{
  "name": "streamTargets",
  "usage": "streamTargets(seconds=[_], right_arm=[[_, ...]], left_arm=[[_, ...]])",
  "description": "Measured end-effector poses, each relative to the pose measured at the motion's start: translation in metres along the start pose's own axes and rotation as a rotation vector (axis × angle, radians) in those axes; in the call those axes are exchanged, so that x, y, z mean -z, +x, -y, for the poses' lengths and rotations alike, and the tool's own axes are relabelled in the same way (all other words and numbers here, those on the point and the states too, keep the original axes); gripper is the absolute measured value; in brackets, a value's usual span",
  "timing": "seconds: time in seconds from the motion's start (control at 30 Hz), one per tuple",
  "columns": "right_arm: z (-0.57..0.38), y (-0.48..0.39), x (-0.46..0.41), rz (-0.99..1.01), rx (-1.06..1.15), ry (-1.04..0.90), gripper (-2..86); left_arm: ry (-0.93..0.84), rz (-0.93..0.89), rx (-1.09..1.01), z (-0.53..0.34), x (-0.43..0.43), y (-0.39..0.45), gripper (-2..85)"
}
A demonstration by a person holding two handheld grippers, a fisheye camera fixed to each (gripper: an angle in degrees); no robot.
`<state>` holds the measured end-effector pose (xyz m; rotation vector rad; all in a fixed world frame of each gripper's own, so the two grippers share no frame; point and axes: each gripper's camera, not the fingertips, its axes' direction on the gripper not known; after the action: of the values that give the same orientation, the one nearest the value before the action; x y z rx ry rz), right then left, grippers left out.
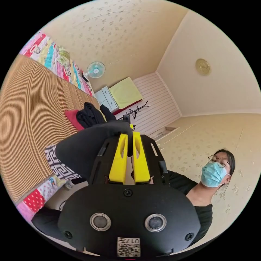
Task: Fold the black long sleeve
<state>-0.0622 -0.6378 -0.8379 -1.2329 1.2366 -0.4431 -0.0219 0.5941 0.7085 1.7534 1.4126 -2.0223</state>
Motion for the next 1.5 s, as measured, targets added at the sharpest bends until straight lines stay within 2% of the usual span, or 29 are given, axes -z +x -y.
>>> streamTargets(seconds=[0.07,0.2,0.3,0.37,0.43,0.47,0.53,0.6,0.73,0.8,0.87,0.97,1.03,1.07,1.13,1.2,1.27,1.33,1.43,1.5], right_arm=[[0.02,-0.027,-0.011,-0.067,0.146,-0.012,1.4],[0.008,-0.009,-0.031,-0.23,0.129,-0.041,2.7],[-0.034,0.067,-0.052,-0.389,-0.048,-0.065,4.4],[-0.081,0.147,-0.069,-0.447,-0.265,-0.104,6.3],[-0.123,0.194,-0.076,-0.45,-0.431,-0.118,7.8],[-0.148,0.209,-0.077,-0.417,-0.483,-0.113,7.9],[-0.176,0.209,-0.07,-0.363,-0.485,-0.057,8.1],[-0.191,0.2,-0.057,-0.334,-0.453,0.013,8.5],[-0.175,0.178,-0.022,-0.387,-0.348,0.115,11.1],[-0.157,0.184,-0.02,-0.432,-0.357,0.057,12.7],[-0.142,0.193,-0.023,-0.397,-0.381,0.003,13.9],[-0.148,0.191,-0.021,-0.409,-0.416,0.032,14.0],[-0.164,0.195,-0.017,-0.353,-0.462,0.065,15.0],[-0.176,0.198,-0.013,-0.298,-0.483,0.091,16.2],[-0.194,0.203,-0.007,-0.254,-0.498,0.113,17.6],[-0.204,0.208,0.0,-0.223,-0.5,0.134,18.7],[-0.209,0.219,0.01,-0.048,-0.503,0.209,18.9],[-0.209,0.232,0.011,0.015,-0.563,0.224,18.7],[-0.209,0.243,0.015,0.003,-0.601,0.233,16.1],[-0.213,0.24,0.021,-0.014,-0.6,0.228,10.7]], left_arm=[[0.013,0.064,-0.082,0.015,0.0,0.025,3.4],[0.032,0.195,-0.04,-0.005,-0.014,0.002,3.9],[0.037,0.321,0.19,-0.063,-0.036,-0.084,4.7],[0.032,0.366,0.364,-0.11,-0.049,-0.14,7.2],[0.047,0.456,0.61,-0.18,-0.055,-0.192,11.0],[0.066,0.462,0.642,-0.195,-0.055,-0.196,11.0],[0.177,0.455,0.641,-0.236,-0.05,-0.178,11.0],[0.214,0.51,0.592,-0.244,-0.051,-0.151,11.4],[0.109,0.616,0.444,-0.212,-0.083,-0.111,14.5],[0.073,0.632,0.418,-0.194,-0.099,-0.114,16.6],[0.084,0.628,0.389,-0.178,-0.11,-0.119,17.4],[0.08,0.663,0.419,-0.165,-0.124,-0.128,14.3],[0.078,0.737,0.461,-0.167,-0.122,-0.121,6.6],[0.066,0.714,0.456,-0.168,-0.122,-0.121,5.7],[0.087,0.514,0.46,-0.177,-0.119,-0.118,3.5],[0.127,0.394,0.461,-0.186,-0.111,-0.112,3.3],[0.148,0.292,0.455,-0.191,-0.104,-0.104,3.1],[0.197,0.126,0.45,-0.195,-0.094,-0.096,3.1],[0.249,-0.018,0.455,-0.195,-0.086,-0.085,3.0],[0.265,-0.043,0.446,-0.192,-0.08,-0.074,3.0]])
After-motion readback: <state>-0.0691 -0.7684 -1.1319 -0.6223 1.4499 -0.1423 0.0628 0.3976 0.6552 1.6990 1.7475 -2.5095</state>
